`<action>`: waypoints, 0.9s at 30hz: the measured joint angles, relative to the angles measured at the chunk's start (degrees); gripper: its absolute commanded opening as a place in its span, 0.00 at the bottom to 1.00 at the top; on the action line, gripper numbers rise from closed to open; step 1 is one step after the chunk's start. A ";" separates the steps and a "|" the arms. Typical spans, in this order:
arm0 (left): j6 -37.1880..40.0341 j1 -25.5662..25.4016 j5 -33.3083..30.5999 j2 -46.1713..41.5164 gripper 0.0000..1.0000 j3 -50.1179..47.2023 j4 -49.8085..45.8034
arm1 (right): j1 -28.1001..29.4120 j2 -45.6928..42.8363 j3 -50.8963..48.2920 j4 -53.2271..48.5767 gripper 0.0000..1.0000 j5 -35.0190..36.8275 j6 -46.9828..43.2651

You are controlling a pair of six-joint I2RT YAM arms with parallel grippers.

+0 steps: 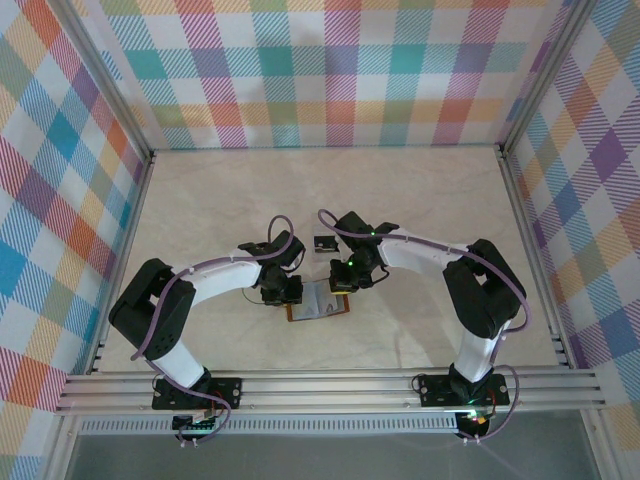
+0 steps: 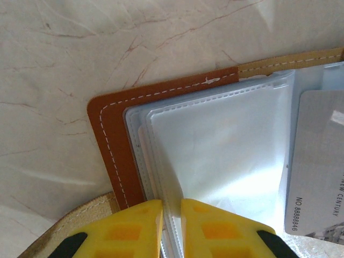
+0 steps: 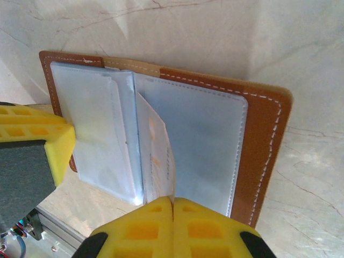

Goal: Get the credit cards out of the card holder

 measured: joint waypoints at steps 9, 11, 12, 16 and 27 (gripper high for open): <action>0.13 0.00 0.02 0.00 0.18 0.00 0.00 | 0.00 0.92 -0.26 3.30 0.16 -3.78 0.59; 0.13 0.00 0.02 0.00 0.18 0.00 0.00 | 0.00 1.51 -0.81 4.96 0.13 -4.87 1.09; 0.13 0.00 0.02 0.00 0.18 0.00 0.00 | 0.00 1.68 -1.07 5.33 0.12 -5.16 1.31; 0.13 0.00 0.02 -0.02 0.18 0.00 0.00 | 0.00 1.77 -1.77 6.21 0.09 -5.73 2.10; 0.39 0.00 0.00 -0.11 0.18 0.07 -0.20 | 0.11 -1.77 -1.86 5.60 0.07 -2.80 2.03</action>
